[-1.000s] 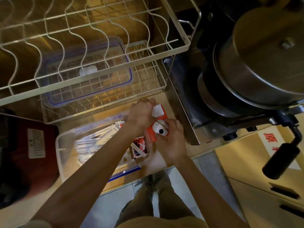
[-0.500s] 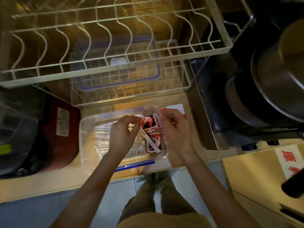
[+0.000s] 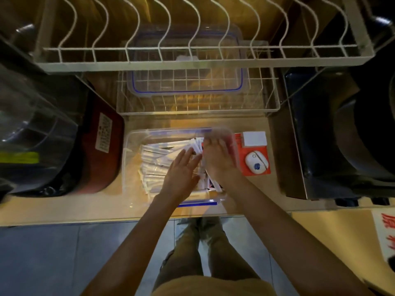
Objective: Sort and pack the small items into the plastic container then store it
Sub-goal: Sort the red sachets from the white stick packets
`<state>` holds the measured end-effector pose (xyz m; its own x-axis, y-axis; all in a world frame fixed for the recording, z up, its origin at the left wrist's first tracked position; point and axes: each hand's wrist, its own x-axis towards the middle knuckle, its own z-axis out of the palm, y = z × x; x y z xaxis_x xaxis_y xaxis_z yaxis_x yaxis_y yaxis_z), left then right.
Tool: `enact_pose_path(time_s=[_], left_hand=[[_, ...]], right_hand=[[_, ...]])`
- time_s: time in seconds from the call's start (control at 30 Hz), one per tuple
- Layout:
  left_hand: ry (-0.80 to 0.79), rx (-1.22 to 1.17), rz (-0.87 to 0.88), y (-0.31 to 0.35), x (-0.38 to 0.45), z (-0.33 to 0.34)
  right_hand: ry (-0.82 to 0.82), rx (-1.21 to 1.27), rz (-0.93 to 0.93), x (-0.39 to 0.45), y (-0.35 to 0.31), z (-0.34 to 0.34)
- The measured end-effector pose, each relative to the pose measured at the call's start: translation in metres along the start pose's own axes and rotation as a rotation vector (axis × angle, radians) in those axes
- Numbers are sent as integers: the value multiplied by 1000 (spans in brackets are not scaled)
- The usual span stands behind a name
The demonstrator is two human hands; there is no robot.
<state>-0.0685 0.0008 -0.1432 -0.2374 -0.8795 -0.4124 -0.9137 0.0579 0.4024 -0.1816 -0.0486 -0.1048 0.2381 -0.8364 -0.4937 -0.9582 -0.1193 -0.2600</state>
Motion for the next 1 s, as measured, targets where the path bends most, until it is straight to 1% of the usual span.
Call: enact_pose_path(time_s=[0.23,0.33,0.53,0.6,0.67,0.77,0.83,0.87,0.9,0.93,0.97,1.0], left_hand=[[23,-16,26,-6,6,9],[25,-30,18,-5,5,8],[37,-88,-32,1,1,1],[56,-117,-45,2,-1,-2],[77,-149,-49,3,-2,-5],[98,-155,-43,3,-3,-7],[141,-179,-80,3,-4,-10],[186,-216,-118,4,-5,-13],[247,-291,-169,7,-6,-18],[302,-412,-228,10,-7,-24],[332,-583,-285,15,-10,-33],[323,-798,-321,19,-12,-41]], right_hand=[[-43,-100,23,10,1,-1],[-36,-166,16,7,3,-4],[25,-310,37,-2,-1,-11],[63,-374,19,-6,-4,-13],[98,-348,-9,-11,-6,-17],[171,-166,10,-20,-3,-31],[307,-10,53,-26,5,-40],[347,138,83,-29,9,-44],[342,378,108,-31,14,-46],[288,682,129,-35,15,-49],[214,966,152,-39,16,-52],[137,1182,178,-43,16,-55]])
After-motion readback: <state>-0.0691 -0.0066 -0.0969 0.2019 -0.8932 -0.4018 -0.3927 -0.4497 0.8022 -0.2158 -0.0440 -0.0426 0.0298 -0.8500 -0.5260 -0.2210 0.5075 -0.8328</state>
